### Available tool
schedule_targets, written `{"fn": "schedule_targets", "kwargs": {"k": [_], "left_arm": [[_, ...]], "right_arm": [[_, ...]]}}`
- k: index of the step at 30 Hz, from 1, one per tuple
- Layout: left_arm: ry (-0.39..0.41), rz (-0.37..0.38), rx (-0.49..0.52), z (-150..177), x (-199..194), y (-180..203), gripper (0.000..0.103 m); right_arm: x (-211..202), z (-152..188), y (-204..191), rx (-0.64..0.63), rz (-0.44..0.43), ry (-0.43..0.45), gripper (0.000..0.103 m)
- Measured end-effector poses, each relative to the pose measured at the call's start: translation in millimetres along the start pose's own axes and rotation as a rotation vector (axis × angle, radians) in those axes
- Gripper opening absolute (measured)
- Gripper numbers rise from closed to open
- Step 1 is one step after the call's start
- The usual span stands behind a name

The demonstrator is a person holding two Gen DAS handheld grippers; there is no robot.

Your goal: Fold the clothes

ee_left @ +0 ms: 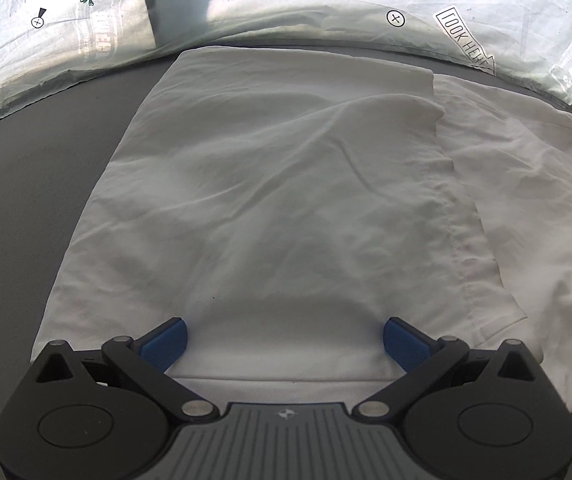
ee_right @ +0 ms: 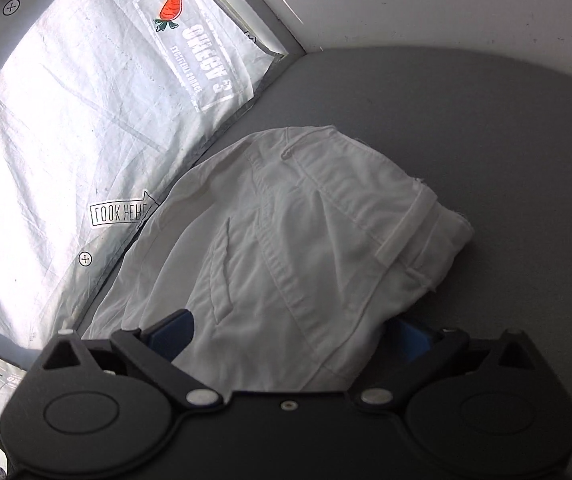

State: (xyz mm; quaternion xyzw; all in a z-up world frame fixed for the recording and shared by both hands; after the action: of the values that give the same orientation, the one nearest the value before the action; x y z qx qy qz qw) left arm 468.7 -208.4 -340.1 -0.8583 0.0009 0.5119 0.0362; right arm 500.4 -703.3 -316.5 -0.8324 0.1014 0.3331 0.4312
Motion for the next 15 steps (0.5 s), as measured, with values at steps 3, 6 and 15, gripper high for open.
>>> {"fn": "schedule_targets", "kwargs": {"k": [3, 6, 15], "left_arm": [[-0.025, -0.006, -0.015, -1.3, 1.0, 0.6, 0.103], [-0.039, -0.014, -0.028, -1.4, 1.1, 0.6, 0.103], [-0.033, -0.008, -0.047, 0.7, 1.8, -0.3, 0.103]], "right_arm": [[-0.5, -7.7, 12.0, 0.191, -0.102, 0.019, 0.103], [1.2, -12.7, 32.2, 0.443, -0.239, 0.023, 0.103], [-4.4, -4.7, 32.5, 0.458, -0.181, -0.007, 0.084]]}}
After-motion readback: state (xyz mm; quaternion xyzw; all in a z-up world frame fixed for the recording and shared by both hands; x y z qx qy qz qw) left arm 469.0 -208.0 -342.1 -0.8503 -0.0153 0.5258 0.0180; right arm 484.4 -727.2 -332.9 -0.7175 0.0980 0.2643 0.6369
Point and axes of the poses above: each gripper's, at about its wrist camera, not at the fingertips, and x roughly the way its jaws point, y to its right, z to its underside, the point moved 7 cm from there along x, roughly the way its jaws point, and after that the axes turned 5 degrees about x, right-handed, at the moved point
